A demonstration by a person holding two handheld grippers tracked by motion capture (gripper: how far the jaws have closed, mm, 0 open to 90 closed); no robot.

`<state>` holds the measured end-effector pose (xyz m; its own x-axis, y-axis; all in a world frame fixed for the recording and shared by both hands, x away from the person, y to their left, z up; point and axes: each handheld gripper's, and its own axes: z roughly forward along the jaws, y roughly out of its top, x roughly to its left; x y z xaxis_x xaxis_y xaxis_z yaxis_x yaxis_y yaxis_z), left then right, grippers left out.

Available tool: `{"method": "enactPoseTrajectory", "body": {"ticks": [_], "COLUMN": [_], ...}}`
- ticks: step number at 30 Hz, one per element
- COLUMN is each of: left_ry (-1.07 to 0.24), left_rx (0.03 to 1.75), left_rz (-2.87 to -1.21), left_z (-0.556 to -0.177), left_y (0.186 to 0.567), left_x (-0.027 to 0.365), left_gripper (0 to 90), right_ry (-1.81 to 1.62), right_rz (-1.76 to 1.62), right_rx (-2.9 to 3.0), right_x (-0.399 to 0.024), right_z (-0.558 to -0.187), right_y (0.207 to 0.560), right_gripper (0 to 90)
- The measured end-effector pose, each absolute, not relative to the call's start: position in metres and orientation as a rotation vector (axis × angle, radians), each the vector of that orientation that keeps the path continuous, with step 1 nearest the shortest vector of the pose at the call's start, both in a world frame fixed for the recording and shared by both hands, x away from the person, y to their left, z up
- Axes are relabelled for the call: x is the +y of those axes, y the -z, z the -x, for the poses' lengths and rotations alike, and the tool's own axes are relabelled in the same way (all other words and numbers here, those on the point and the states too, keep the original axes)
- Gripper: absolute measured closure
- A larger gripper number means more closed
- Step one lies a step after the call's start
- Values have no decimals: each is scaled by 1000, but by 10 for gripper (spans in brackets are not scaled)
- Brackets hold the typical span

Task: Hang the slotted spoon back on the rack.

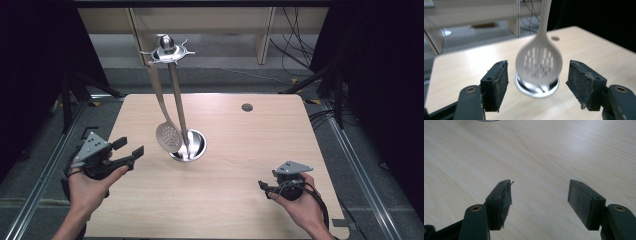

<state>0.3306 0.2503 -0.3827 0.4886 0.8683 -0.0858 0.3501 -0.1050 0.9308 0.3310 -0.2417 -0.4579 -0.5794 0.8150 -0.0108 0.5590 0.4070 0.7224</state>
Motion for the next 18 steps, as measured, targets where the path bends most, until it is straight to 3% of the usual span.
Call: {"method": "enactPoseTrajectory", "body": {"ticks": [9, 18], "left_ry": [-559, -527], "left_rx": [1147, 1184], "left_rz": [-1718, -1726], "left_z": [-320, -323], "left_y": [450, 461], "left_x": [251, 253], "left_gripper": [327, 339], "right_ry": [-989, -984], "right_rz": [-1165, -1177], "right_rx": [2329, 2332], "right_x": [-241, -241], "right_z": [-332, -332], "right_y": [460, 460], "right_gripper": [358, 358]}}
